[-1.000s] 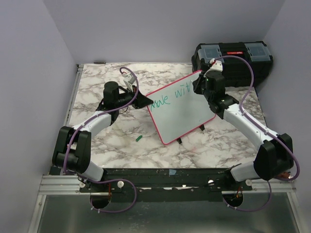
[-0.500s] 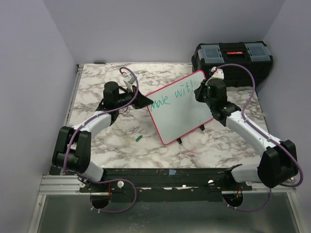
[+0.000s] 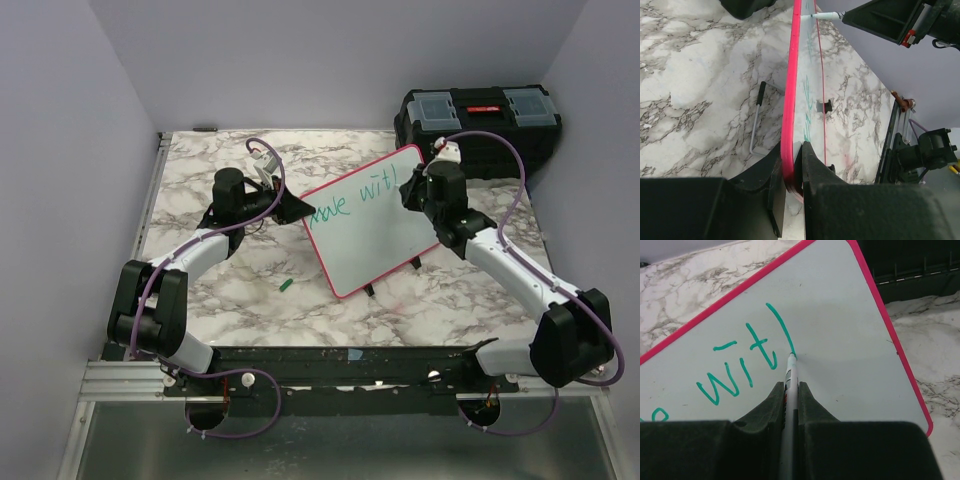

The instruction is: Write a sentence on the whiteboard

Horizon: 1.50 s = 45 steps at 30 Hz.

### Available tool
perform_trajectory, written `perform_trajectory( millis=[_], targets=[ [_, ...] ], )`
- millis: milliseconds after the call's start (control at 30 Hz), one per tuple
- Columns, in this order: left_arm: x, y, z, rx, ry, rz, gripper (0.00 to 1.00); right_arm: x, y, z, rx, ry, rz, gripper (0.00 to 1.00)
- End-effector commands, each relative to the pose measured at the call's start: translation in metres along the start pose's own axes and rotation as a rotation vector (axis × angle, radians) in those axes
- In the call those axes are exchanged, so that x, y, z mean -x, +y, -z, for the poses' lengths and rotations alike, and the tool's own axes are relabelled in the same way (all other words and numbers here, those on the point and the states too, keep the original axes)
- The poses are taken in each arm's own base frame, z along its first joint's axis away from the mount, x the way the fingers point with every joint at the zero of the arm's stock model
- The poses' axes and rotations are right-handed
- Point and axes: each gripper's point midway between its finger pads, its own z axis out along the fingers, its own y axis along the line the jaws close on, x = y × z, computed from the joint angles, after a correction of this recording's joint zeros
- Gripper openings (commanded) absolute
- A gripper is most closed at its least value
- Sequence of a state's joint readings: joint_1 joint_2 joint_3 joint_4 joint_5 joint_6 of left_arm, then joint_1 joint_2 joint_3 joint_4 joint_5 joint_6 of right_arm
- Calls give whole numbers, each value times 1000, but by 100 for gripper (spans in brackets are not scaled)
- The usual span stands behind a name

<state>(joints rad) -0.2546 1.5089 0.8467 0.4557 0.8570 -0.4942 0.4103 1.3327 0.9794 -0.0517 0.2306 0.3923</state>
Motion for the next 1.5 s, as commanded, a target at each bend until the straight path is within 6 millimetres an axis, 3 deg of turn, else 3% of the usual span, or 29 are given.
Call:
perform_trajectory(
  millis=[0,633,1200,1467],
  targets=[
    [1,6,2,7,-11,-151,0,19,5,-4,-2,-31,-5,1],
    [0,8,0,7,-9,-148,0,31,-8,-22,-107,-59,14,1],
    [-1,10,1,18,-5,-137,0,-5,-18,-5,-87,7,-7,1],
    [-5,23,-3,61,9,-105,0,12,-24,9,-113,-43,-3,1]
  ],
)
